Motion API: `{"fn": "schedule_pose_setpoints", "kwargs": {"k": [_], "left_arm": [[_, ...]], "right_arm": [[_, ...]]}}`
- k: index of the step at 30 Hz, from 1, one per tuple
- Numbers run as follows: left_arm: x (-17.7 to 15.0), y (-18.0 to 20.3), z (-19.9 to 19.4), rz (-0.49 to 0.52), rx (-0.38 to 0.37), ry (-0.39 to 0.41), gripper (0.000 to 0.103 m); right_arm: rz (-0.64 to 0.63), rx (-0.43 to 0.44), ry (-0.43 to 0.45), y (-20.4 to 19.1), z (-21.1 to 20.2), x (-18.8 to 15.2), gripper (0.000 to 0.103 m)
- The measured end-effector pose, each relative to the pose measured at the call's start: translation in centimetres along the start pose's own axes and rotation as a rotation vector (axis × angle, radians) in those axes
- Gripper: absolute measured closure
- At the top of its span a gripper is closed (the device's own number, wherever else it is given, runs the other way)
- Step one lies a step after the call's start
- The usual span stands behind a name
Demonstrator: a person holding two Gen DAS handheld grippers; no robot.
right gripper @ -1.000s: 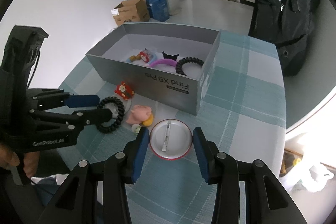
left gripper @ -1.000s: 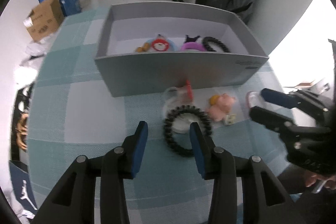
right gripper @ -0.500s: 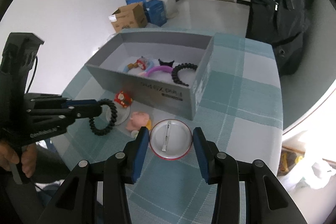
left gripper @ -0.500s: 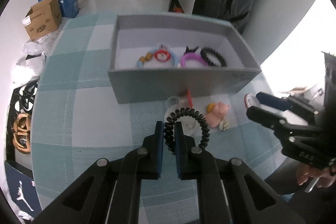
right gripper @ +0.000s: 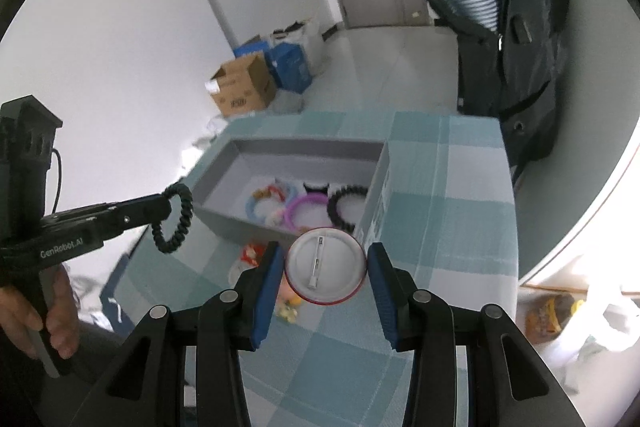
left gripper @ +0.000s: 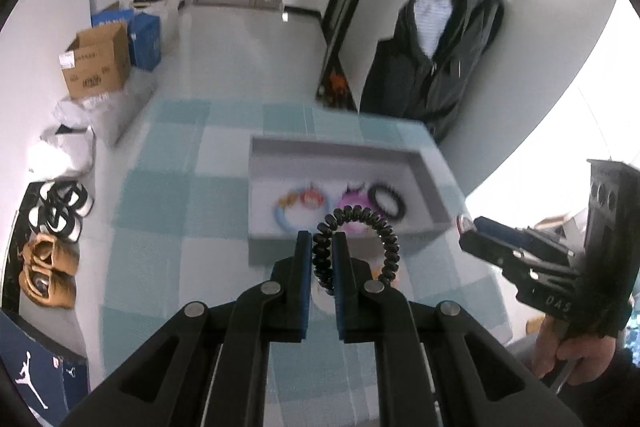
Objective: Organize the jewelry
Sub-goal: 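Carry the bracelet and badge into the grey box and open both tools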
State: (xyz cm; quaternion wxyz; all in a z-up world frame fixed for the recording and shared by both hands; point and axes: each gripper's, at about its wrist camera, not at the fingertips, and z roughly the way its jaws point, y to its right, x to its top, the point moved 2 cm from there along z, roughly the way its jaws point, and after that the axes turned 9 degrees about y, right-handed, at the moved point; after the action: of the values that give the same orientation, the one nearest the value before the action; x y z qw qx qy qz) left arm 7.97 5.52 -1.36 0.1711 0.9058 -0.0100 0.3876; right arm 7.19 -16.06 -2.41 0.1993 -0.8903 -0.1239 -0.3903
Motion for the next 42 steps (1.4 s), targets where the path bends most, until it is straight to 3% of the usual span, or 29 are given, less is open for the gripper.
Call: {"fn": "schedule_pose_setpoints", "kwargs": {"k": [7,17,29,42], "left_arm": [[1.8,-1.3,1.3,-0.092,0.002,0.021,0.097],[2.3,-1.2,3.4,-0.125,-0.003,-0.012,0.097],[2.2,-1.9,5.9,-0.162,-0.006,-0.081,0.097],[2.3,-1.1,6.9,-0.141,-0.011,-0.098,0.097]], "right_arm": [[0.029,0.037,0.051,-1.1,0.5,2.5,0.061],[0.082,0.08,0.044,-1.8,3.2,4.8,0.061],[0.16,0.093,0.005,-0.9,5.9,5.6,0.061],[0.182,0.063,-0.041,-0.3,7.7,5.1,0.061]]}}
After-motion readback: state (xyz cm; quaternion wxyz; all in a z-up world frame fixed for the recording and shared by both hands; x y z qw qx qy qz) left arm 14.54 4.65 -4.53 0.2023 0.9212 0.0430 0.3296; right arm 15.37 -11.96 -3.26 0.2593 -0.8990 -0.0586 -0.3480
